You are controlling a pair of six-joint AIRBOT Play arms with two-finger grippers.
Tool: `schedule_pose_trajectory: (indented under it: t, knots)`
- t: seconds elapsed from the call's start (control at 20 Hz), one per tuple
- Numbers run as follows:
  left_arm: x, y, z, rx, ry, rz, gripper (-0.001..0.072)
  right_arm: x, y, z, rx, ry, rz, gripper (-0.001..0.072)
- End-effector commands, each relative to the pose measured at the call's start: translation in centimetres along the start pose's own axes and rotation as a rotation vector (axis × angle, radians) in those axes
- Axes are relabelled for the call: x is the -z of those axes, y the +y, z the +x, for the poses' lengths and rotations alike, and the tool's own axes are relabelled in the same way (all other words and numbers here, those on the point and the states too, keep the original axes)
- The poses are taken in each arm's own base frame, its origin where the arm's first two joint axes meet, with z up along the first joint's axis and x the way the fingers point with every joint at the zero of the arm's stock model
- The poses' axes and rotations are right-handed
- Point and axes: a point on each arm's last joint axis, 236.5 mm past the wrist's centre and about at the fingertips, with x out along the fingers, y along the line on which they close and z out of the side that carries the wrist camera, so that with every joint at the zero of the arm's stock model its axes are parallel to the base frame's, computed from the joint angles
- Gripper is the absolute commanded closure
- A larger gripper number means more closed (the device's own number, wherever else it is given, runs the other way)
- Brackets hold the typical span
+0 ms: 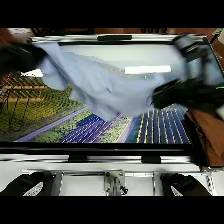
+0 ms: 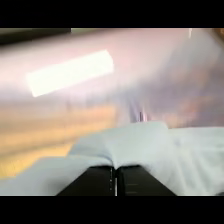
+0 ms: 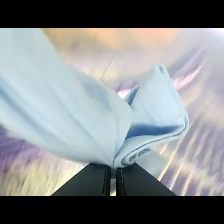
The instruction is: Fold the shirts.
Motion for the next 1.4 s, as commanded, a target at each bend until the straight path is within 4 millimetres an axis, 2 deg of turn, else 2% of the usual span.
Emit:
schedule_pose_trajectory:
  t: [0.0, 0.05, 0.15, 0.25, 0.3, 0.4, 0.5, 0.55, 0.6, 0.7, 0.8, 0.9, 1.0, 1.1, 1.2, 1.25, 1.35]
  knots:
    - [-9.2, -2.6, -11.1, -0.043, -0.31, 0.076, 0.0677, -8.7, -4.6, -13.5, 0.152, -0.438, 0.132, 0.0644]
    - [-10.0, -3.0, -13.4, -0.056, -0.357, 0.067, 0.0677, -9.8, -4.5, -16.3, 0.134, -0.516, 0.17, 0.0644]
    - [-10.6, -3.8, -16.8, -0.061, -0.413, 0.063, 0.0678, -11.2, -3.7, -20.3, 0.069, -0.632, 0.218, 0.0644]
    - [-10.3, -4.2, -18.5, -0.067, -0.425, 0.076, 0.0677, -12.0, -3.0, -22.9, 0.019, -0.708, 0.241, 0.0644]
    - [-9.9, -3.9, -18.7, -0.087, -0.411, 0.085, 0.0678, -11.6, -2.8, -23.0, 0.008, -0.698, 0.256, 0.0644]
    - [-8.8, -2.6, -18.1, -0.137, -0.356, 0.09, 0.0677, -9.0, -2.7, -20.7, 0.017, -0.55, 0.269, 0.0644]
    - [-6.7, -0.2, -16.5, -0.222, -0.26, 0.103, 0.0677, -4.7, -3.3, -17.3, 0.07, -0.314, 0.278, 0.0644]
    - [-5.0, 1.1, -15.2, -0.257, -0.185, 0.103, 0.0677, -2.3, -4.0, -15.6, 0.12, -0.185, 0.281, 0.0644]
    - [-2.4, 2.4, -13.4, -0.28, -0.081, 0.094, 0.0677, -0.2, -4.9, -13.8, 0.176, -0.064, 0.283, 0.0644]
    - [3.7, 4.0, -9.3, -0.281, 0.129, 0.053, 0.0677, 2.8, -5.9, -10.1, 0.251, 0.102, 0.266, 0.0644]
    - [11.0, 5.5, -5.1, -0.281, 0.321, -0.025, 0.0677, 5.0, -5.9, -4.7, 0.272, 0.214, 0.226, 0.0643]
    - [18.5, 6.7, -1.2, -0.272, 0.478, -0.071, 0.0677, 7.0, -5.4, 2.2, 0.272, 0.27, 0.215, 0.0643]
    - [24.0, 7.7, 2.0, -0.265, 0.557, -0.102, 0.0677, 7.5, -4.4, 9.8, 0.252, 0.22, 0.299, 0.0643]
    - [27.8, 8.6, 4.7, -0.262, 0.604, -0.128, 0.0677, 7.2, -3.9, 16.7, 0.225, 0.158, 0.439, 0.0643]
    - [30.3, 8.9, 6.8, -0.251, 0.652, -0.163, 0.0677, 7.9, -3.6, 22.7, 0.183, 0.133, 0.586, 0.0643]
    - [31.3, 9.0, 7.7, -0.246, 0.673, -0.179, 0.0677, 8.8, -3.2, 24.9, 0.154, 0.147, 0.66, 0.0643]
    - [32.9, 9.4, 8.9, -0.247, 0.702, -0.191, 0.0677, 11.4, -1.8, 27.8, 0.1, 0.225, 0.823, 0.0643]
